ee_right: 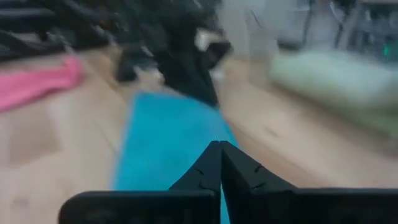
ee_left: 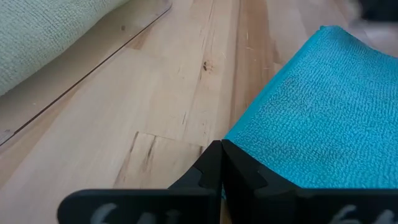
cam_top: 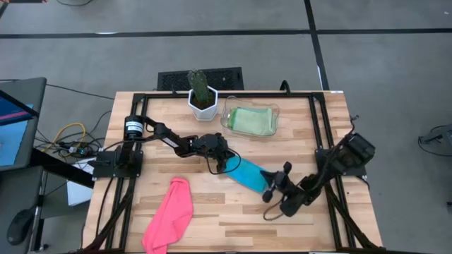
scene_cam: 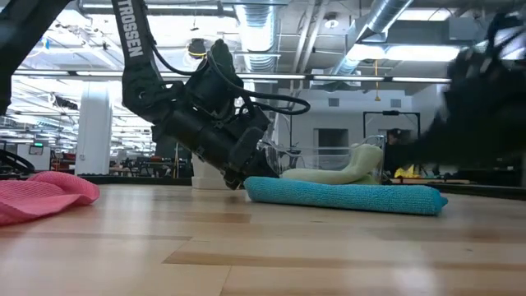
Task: Fold microfiber towels
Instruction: Fold the blue towel on the table, then put the folded blue towel into the transparent bin
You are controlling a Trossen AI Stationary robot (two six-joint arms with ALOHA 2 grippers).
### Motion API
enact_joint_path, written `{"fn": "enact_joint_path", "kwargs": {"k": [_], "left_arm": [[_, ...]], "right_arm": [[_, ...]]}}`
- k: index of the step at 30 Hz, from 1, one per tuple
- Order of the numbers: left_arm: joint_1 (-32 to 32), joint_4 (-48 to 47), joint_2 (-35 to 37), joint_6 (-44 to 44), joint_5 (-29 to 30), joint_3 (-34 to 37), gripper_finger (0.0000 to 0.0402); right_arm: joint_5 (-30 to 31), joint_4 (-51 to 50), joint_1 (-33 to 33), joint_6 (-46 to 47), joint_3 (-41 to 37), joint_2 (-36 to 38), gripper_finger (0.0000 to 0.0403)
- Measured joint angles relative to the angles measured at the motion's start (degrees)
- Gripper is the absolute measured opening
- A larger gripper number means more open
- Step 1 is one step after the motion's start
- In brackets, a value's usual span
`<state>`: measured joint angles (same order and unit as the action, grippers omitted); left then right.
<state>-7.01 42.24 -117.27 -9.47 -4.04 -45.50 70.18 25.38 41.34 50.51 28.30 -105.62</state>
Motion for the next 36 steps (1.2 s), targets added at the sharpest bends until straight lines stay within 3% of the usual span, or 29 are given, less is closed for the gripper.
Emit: {"fn": "enact_joint_path", "kwargs": {"k": [3, 9, 13, 18, 23, 28, 32, 36], "left_arm": [[0.0, 0.0, 0.0, 0.0, 0.0, 0.0, 0.0], [0.1, 0.0, 0.0, -0.8, 0.0, 0.0, 0.0], [0.2, -1.2, 1.2, -2.9, -0.3, 0.2, 0.0], [0.2, -1.4, 5.6, -3.9, -0.5, 0.2, 0.0], [0.0, -8.4, 12.5, -5.7, -0.5, 0.2, 0.0003], [-0.6, -18.4, 21.1, -9.7, -5.6, 0.1, 0.0045], [-0.5, -23.4, 25.3, -14.7, -10.2, 0.1, 0.0101], [-0.2, -28.2, 25.9, -19.7, -12.8, 0.1, 0.0159]], "right_arm": [[-3.9, -0.2, -1.3, 8.1, -1.7, -5.1, 0.0014], [-0.4, 0.3, 0.2, 15.2, -2.4, -9.0, 0.0028], [-1.4, -0.8, 0.5, 11.1, -3.0, -2.5, 0.0044], [-3.7, -5.8, 0.2, 5.4, -3.6, 11.1, 0.0054], [-17.5, -13.4, 0.2, 6.7, -3.4, 26.5, 0.009], [-35.1, -19.1, -1.2, 20.2, -3.4, 38.0, 0.0164], [-43.4, -23.3, -1.2, 29.4, -3.4, 41.5, 0.0205], [-51.9, -35.4, -1.4, 41.8, -3.3, 41.6, 0.0208]]}}
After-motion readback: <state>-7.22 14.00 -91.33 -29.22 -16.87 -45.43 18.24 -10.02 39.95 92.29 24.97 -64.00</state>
